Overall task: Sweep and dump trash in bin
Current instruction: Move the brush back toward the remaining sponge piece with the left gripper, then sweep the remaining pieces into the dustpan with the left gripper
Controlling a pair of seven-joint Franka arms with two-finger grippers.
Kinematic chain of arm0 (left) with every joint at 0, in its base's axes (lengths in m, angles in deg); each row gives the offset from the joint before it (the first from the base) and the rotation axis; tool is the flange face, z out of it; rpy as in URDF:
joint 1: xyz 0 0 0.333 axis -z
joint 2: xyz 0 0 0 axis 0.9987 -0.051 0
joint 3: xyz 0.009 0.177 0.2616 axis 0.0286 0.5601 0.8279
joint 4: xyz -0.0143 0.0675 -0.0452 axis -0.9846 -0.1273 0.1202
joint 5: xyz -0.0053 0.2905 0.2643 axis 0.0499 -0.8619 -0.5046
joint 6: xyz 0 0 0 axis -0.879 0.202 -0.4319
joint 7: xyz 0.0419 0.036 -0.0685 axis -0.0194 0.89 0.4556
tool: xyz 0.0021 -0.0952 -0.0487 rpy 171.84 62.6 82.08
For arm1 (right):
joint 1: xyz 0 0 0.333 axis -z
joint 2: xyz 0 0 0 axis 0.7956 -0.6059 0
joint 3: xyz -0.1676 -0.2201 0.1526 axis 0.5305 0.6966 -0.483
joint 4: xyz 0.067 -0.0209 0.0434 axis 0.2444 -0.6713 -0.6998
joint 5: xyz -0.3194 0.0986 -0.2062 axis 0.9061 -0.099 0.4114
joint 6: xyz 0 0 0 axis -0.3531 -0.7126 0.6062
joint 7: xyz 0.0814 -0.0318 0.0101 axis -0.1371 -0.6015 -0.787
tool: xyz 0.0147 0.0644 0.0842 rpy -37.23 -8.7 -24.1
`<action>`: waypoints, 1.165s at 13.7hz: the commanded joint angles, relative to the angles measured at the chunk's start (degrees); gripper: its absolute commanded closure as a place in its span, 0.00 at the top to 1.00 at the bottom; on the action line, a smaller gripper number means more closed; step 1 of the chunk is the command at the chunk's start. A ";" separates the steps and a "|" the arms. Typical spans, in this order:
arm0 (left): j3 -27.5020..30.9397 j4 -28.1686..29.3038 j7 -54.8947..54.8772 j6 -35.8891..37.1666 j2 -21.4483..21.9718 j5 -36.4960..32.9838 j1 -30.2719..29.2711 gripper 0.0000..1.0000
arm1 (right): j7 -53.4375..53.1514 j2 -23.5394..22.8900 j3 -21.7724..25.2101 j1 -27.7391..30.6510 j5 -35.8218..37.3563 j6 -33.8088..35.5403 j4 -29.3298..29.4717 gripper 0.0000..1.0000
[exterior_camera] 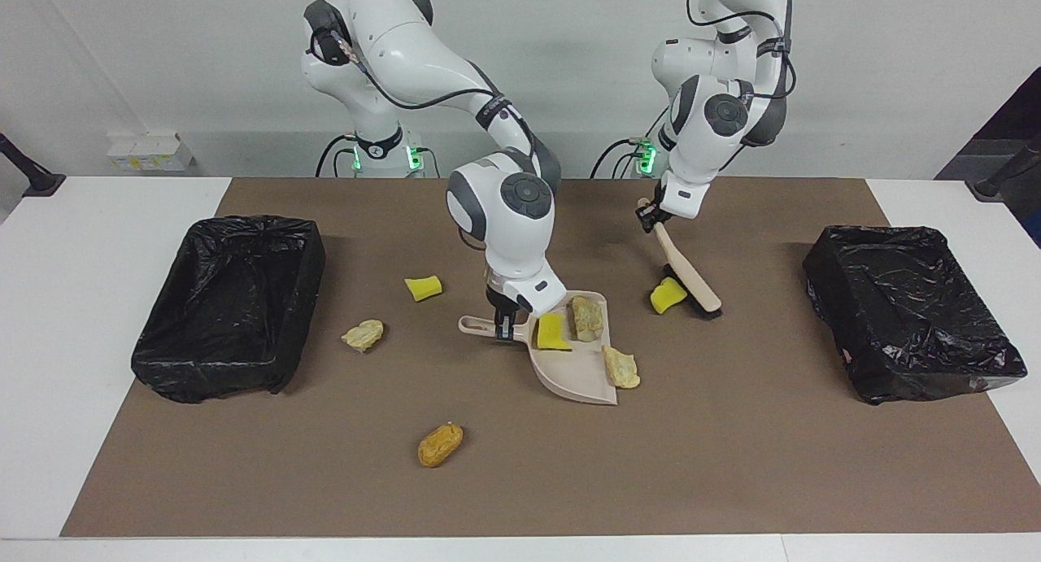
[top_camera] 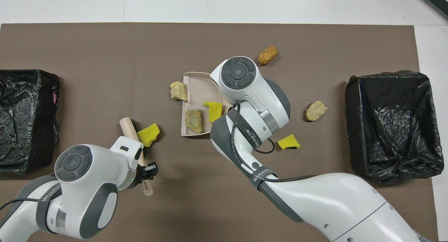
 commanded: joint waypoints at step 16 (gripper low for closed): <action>1.98 -25.80 -22.21 16.25 -12.67 -0.39 0.41 0.00 | -1.01 1.13 -0.47 1.12 -0.87 -1.32 -2.37 0.00</action>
